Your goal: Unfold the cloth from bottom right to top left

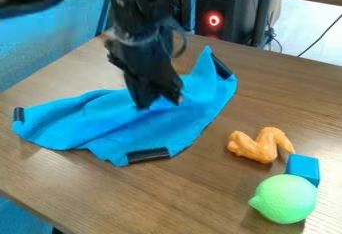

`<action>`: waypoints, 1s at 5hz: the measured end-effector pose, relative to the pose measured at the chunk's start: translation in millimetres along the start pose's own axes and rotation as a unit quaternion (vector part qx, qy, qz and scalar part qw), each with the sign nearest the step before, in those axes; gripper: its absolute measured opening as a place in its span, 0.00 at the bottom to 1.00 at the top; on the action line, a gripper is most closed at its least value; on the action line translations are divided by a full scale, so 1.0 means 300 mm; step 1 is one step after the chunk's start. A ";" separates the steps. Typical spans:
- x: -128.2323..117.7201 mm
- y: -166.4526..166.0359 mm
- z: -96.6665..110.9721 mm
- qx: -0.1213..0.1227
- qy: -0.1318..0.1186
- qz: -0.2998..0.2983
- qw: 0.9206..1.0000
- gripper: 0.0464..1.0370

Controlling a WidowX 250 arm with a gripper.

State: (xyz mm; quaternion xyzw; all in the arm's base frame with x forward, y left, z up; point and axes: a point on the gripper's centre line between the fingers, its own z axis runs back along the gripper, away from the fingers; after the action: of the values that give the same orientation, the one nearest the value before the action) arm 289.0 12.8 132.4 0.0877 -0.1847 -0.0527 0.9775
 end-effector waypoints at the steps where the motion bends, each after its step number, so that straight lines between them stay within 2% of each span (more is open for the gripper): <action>1: 0.058 0.074 0.040 0.009 -0.003 0.032 0.999 0.00; 2: 0.114 0.150 0.049 0.022 0.013 0.074 0.997 0.00; 3: 0.175 0.235 0.039 0.040 0.046 0.105 0.993 0.00; 4: 0.213 0.323 0.001 0.071 0.126 0.118 0.982 0.00; 5: 0.217 0.386 -0.033 0.093 0.209 0.117 0.966 0.00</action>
State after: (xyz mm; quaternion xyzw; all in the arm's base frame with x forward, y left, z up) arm 361.2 118.7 168.3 0.1650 0.0110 0.0987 0.9813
